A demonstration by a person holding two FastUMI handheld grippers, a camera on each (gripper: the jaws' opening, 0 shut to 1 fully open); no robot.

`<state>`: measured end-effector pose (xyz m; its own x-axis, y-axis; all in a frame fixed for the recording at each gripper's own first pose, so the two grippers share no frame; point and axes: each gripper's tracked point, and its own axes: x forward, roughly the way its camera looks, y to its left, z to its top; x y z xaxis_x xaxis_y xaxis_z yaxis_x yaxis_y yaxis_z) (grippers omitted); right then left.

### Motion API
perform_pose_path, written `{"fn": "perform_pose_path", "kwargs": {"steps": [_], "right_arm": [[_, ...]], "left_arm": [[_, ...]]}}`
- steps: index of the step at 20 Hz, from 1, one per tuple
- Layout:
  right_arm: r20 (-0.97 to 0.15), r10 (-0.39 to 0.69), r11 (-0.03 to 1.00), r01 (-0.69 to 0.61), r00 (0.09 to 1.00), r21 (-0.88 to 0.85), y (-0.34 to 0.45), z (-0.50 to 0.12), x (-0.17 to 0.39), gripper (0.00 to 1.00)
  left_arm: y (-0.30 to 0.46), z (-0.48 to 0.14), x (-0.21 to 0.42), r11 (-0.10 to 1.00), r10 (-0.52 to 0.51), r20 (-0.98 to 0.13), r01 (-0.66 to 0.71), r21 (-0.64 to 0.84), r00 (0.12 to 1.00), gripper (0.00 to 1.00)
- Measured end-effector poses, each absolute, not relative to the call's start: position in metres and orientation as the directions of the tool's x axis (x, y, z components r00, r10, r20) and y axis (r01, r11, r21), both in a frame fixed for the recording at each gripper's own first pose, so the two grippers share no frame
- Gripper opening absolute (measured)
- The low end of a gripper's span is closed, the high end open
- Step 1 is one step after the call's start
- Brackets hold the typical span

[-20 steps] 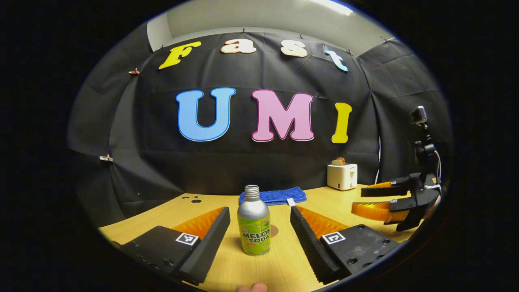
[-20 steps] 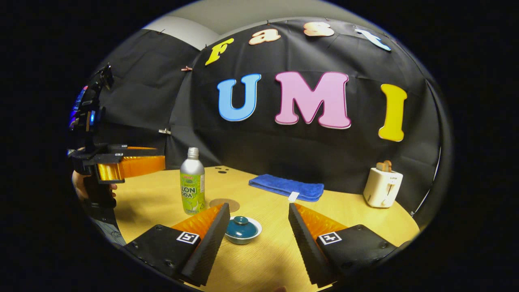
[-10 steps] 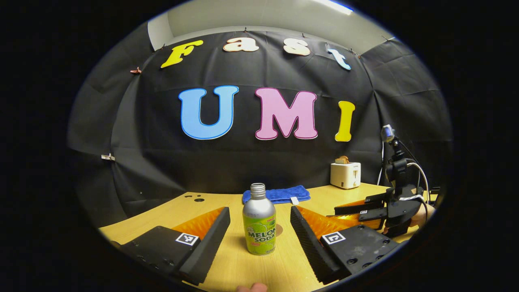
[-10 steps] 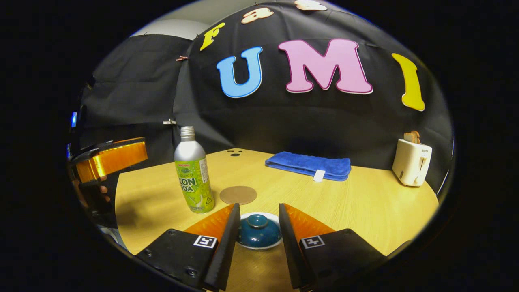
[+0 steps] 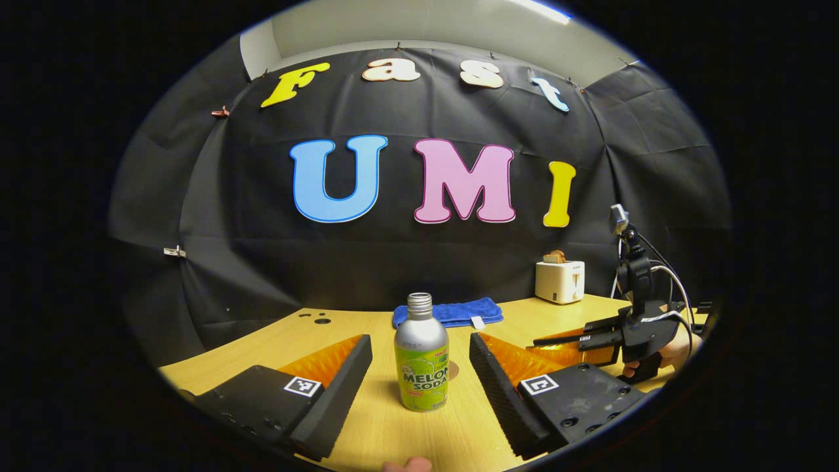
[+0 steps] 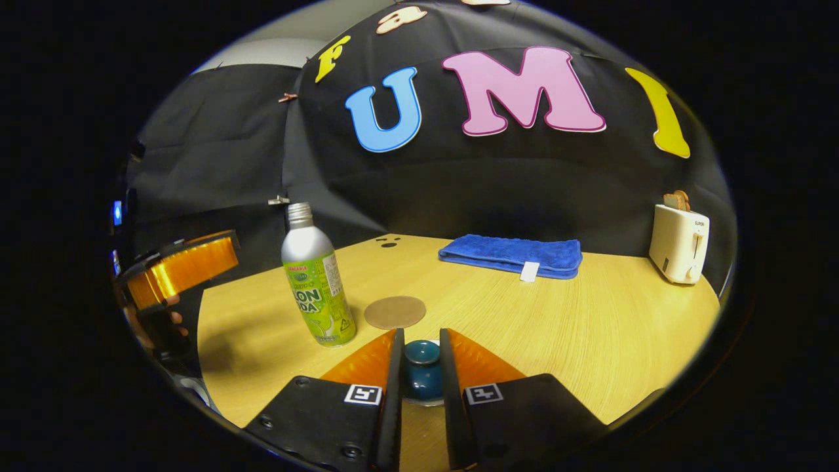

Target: Open the teacup lid with one hand, grasp the water bottle and pour water into the teacup with the other hand; after pouring, place the water bottle on the coaster and then close the teacup lid.

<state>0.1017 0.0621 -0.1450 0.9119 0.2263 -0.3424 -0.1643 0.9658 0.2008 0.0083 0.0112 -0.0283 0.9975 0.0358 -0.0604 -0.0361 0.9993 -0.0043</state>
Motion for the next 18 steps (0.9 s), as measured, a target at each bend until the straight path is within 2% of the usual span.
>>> {"fn": "perform_pose_path", "kwargs": {"steps": [4,5,6,12,13,14,18], "right_arm": [[-0.221,0.241,0.943,-0.174,0.945,0.283,0.057,-0.103,0.096,0.31],[-0.188,0.221,0.949,-0.167,0.957,0.266,0.047,-0.089,0.090,0.27],[-0.159,0.198,0.958,-0.156,0.967,0.242,0.038,-0.077,0.084,0.31],[-0.006,0.107,0.977,-0.104,0.994,0.185,-0.013,-0.014,0.045,0.31],[0.004,0.091,0.980,-0.090,0.996,0.176,-0.021,-0.010,0.040,0.31],[0.004,0.081,0.982,-0.080,0.997,0.169,-0.027,-0.011,0.037,0.27],[-0.022,0.085,0.979,-0.080,0.996,0.189,-0.036,-0.019,0.032,0.27]], "left_arm": [[0.019,-0.048,0.015,0.999,0.047,-0.107,-0.048,-0.014,0.993,0.95],[0.020,-0.054,0.017,0.999,0.047,-0.120,-0.049,-0.015,0.992,0.95],[0.020,-0.059,0.020,0.999,0.044,-0.135,-0.046,-0.014,0.990,0.95],[0.008,-0.097,0.051,0.999,-0.011,-0.224,0.003,-0.034,0.974,0.95],[0.009,-0.104,0.059,1.000,-0.006,-0.238,0.000,-0.024,0.971,0.95],[0.011,-0.108,0.069,1.000,0.003,-0.252,-0.005,-0.009,0.968,0.95],[0.013,-0.125,0.105,0.999,0.030,-0.292,-0.020,0.037,0.956,0.95]]}}
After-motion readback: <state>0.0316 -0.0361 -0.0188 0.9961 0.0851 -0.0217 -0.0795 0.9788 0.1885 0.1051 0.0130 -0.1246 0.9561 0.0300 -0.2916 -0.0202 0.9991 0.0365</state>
